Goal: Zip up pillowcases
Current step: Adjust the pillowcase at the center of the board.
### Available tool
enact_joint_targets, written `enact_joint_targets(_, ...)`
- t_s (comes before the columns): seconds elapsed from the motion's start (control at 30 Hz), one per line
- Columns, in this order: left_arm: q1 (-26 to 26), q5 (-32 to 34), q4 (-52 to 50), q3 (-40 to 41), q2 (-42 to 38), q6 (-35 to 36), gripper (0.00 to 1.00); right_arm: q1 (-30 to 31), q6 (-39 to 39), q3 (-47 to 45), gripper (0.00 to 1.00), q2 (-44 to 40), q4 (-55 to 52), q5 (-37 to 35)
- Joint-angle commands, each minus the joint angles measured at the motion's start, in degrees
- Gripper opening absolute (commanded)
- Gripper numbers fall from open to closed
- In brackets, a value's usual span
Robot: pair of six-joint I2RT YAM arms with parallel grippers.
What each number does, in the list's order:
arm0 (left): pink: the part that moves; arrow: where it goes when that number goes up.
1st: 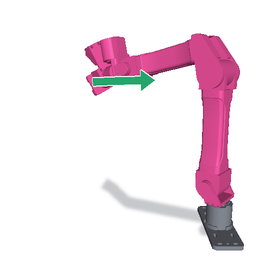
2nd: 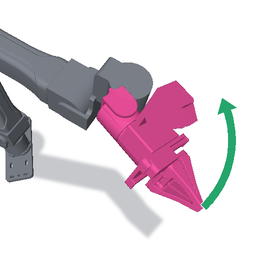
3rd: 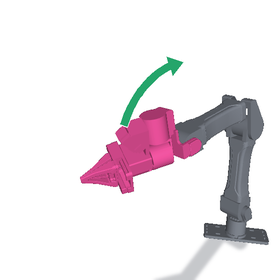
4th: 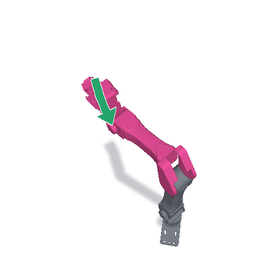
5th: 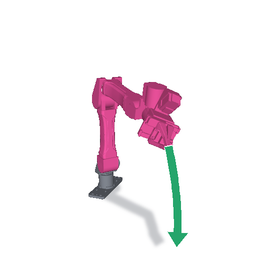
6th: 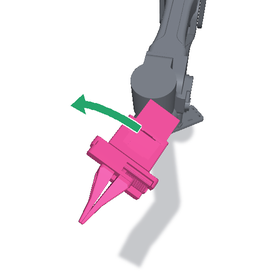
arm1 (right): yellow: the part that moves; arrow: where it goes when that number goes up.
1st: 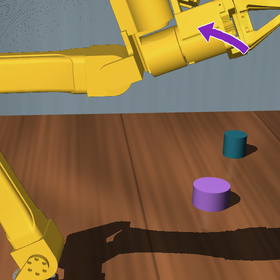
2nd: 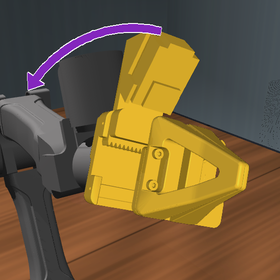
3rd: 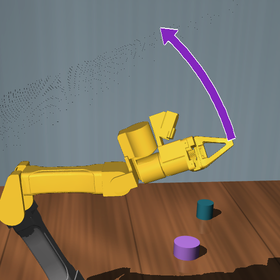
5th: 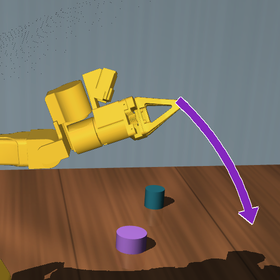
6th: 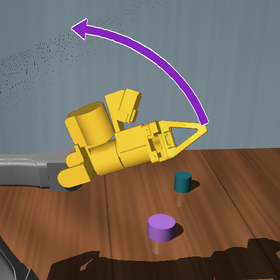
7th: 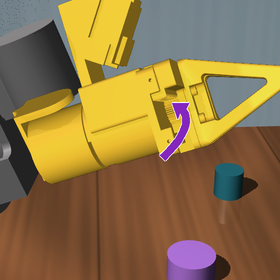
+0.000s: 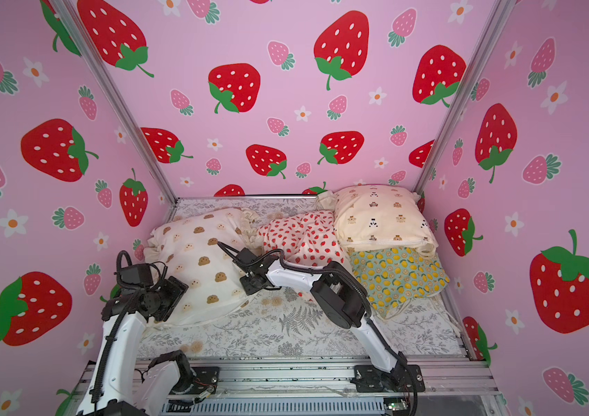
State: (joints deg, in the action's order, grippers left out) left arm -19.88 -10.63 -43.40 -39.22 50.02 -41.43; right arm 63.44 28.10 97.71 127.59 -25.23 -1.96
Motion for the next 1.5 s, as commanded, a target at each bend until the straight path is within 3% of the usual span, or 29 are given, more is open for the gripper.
enact_joint_targets(0.0,-0.34,-0.62,0.37,0.37,0.51,-0.06,0.77,-0.35,-2.01,1.58,0.12,-2.45,0.36,-2.54)
enact_joint_targets(0.2,-0.34,-2.81,2.58,1.95,0.99,-0.58,0.75,-0.95,-5.59,3.8,0.03,-6.71,-0.37,-4.84)
enact_joint_targets(0.47,0.05,-14.67,13.52,4.78,4.21,-3.57,0.72,-1.78,-12.28,15.12,0.0,-11.52,-3.58,-8.55)
enact_joint_targets(0.53,2.07,-17.11,19.58,5.45,4.09,-6.42,0.72,-2.21,-14.89,18.98,0.0,-12.08,-4.96,-10.69)
enact_joint_targets(0.67,13.3,-14.93,28.46,1.58,8.25,-9.98,0.72,-5.51,-16.77,23.54,0.0,-13.87,-9.28,-14.86)
enact_joint_targets(0.77,18.11,-14.61,31.4,-4.13,14.9,-8.42,0.72,-9.47,-14.59,19.2,0.0,-16.69,-10.59,-15.17)
enact_joint_targets(0.9,18.73,-14.9,29.86,-7.03,17.89,-6.75,0.72,-13.95,-11.59,9.51,0.0,-18.86,-8.31,-11.85)
enact_joint_targets(1.03,20.57,-11.22,22.75,-4.02,9.51,-6.1,0.74,-15.8,-9.98,0.89,0.0,-18.78,-5.83,-11.61)
enact_joint_targets(1.13,20.45,-6.58,11.75,-2.31,3.36,-5.47,0.75,-17.65,-8.0,-3.67,0.0,-19.14,-4.32,-9.72)
enact_joint_targets(1.23,20.21,-4.82,9.41,2.01,-2.12,-7.07,0.76,-18.38,-7.53,-6.57,0.0,-20.64,-2.83,-8.34)
enact_joint_targets(1.47,15.14,-5.5,6.8,3.25,-3.31,-5.61,0.79,-18.44,-7.29,-10.64,0.01,-22.38,-2.57,-8.26)
